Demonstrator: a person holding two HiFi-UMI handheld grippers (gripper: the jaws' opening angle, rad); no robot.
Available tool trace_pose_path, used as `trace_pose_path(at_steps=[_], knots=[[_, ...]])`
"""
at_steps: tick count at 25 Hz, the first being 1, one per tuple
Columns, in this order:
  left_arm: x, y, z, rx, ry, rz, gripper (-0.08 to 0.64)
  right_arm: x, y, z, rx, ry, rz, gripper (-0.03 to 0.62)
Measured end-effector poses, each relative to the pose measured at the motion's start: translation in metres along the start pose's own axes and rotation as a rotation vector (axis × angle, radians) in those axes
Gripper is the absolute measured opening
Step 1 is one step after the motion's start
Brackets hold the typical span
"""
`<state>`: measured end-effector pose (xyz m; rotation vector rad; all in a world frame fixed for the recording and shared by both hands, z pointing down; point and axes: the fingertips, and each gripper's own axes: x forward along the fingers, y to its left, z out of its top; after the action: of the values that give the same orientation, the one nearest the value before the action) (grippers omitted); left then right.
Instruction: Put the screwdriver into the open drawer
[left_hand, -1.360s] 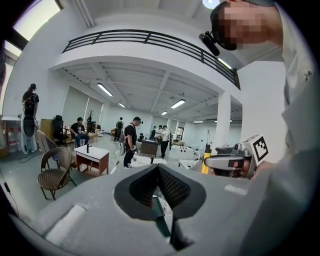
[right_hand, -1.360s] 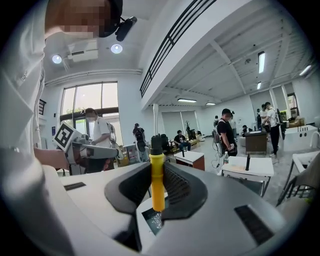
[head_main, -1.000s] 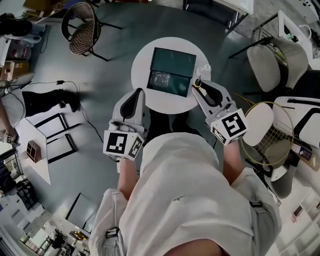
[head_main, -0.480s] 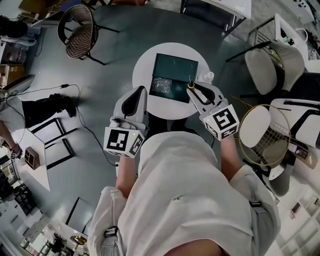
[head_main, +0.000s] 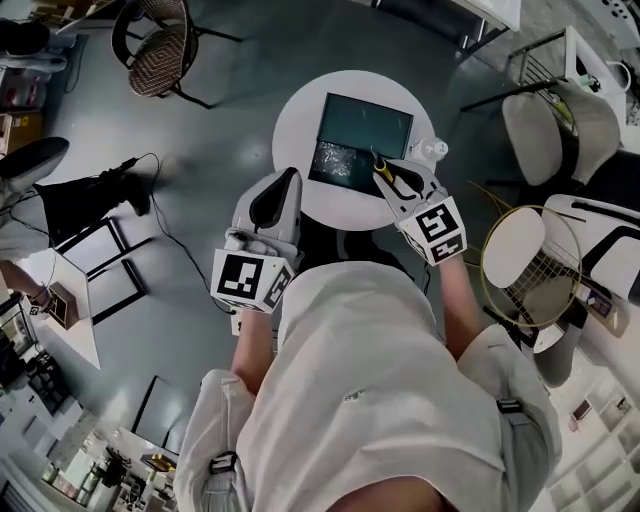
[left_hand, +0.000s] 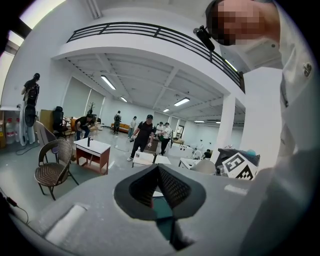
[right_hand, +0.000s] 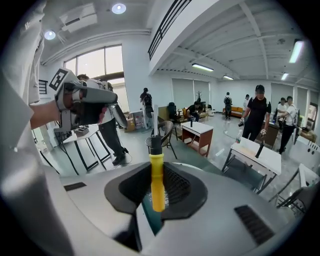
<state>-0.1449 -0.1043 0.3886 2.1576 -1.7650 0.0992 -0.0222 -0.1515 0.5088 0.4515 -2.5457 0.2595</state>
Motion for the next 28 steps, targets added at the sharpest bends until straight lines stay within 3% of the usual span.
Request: trace_pose_path(at_steps=[12, 28], knots=[[0.02, 0.016, -0.028, -0.039, 0.075, -0.051, 0.011, 0.074, 0.009, -0.061, -0.015, 0.15, 0.068, 0.078], [0.025, 0.044, -0.051, -0.073, 0.131, -0.048, 0.011, 0.146, 0.011, -0.156, -0.056, 0.403, 0.133, 0.078]])
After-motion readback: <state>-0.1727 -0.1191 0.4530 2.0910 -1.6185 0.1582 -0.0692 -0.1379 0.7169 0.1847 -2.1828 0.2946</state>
